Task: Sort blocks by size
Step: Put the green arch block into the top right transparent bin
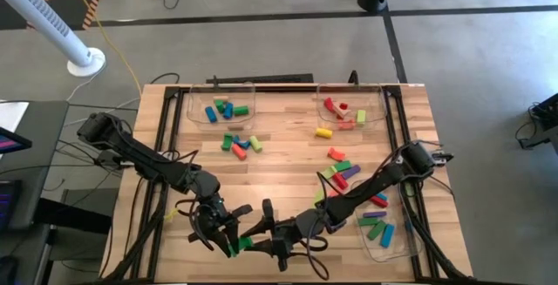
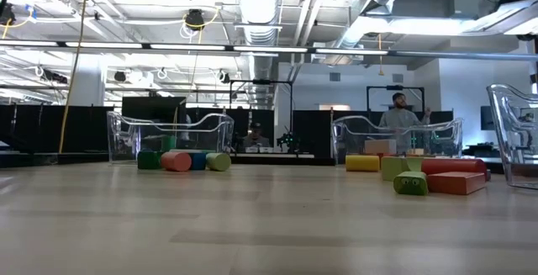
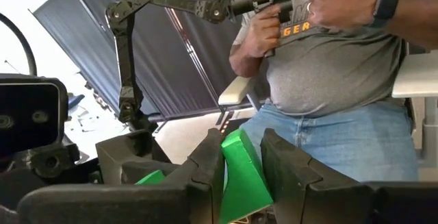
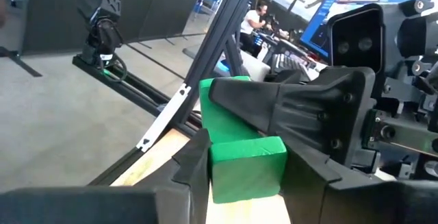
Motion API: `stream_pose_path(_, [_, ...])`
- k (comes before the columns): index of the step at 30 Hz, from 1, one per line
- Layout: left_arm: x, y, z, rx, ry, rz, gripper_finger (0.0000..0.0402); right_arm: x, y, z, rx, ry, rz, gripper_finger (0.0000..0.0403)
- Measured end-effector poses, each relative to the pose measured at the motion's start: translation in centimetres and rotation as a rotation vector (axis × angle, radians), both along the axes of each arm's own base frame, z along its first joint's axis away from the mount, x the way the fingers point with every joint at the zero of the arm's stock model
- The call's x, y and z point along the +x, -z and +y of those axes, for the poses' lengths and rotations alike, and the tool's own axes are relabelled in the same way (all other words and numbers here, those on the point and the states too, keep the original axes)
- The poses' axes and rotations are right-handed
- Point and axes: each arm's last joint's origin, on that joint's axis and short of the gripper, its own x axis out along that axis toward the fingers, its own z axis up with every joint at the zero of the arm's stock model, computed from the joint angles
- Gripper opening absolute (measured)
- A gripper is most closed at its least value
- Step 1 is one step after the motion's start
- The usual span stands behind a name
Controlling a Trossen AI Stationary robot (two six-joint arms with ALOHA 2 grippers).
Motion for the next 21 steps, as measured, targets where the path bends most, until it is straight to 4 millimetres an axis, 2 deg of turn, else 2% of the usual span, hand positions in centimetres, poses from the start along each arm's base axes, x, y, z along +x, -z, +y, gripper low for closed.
stream_pose_path(3, [0.00,0.06,0.01,0.002,-0.001,0.009,0.0076,-0.06,0.08,0.05,-0.006,0.014,0.010,0.0160])
stream_pose_path(16, [0.12,0.17,0.10,-0.009,-0.059,0.051,0.0143,-0.47,0.30,0.62,-0.026,0.047,0.034,0.0160])
stream_pose_path(21, [0.13,0.56,0.16,0.009,-0.072,0.089,0.0153,-0.96,0.43,0.94,-0.047,0.075,0.084,0.0160])
